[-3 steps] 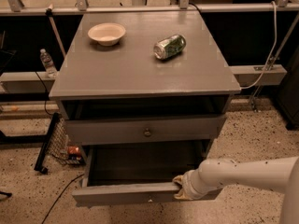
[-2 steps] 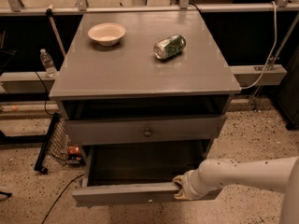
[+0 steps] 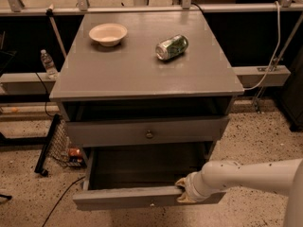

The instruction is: Open middle drawer

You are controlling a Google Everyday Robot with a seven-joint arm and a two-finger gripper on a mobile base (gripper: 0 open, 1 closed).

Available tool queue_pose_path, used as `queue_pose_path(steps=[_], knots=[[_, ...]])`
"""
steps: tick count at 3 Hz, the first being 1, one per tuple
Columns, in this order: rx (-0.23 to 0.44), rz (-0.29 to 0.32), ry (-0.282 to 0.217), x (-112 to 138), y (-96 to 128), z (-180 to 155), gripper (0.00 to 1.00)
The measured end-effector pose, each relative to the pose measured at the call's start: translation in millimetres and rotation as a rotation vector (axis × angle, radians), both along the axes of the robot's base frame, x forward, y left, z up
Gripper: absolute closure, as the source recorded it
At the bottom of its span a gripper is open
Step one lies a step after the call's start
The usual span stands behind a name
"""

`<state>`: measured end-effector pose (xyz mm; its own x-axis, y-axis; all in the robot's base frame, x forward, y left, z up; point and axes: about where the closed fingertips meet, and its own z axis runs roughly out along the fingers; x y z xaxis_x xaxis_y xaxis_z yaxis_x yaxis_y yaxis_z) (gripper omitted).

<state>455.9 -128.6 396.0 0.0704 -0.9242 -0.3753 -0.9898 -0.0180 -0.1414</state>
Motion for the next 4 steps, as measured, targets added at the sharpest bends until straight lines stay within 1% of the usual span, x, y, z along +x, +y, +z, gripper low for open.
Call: queue_pose_path(steps=[1,2,3,4], knots=[[0.0,0.0,0.0,0.0,0.0,0.0,0.08],[0.001,0.001,0.002,-0.8,0.7,-0.9,0.1],[0.001,0.003,0.005,-1.9,1.6,-2.1,0.42],[0.002,0.004,0.007,-2.5,2.2,-2.7,0.64]])
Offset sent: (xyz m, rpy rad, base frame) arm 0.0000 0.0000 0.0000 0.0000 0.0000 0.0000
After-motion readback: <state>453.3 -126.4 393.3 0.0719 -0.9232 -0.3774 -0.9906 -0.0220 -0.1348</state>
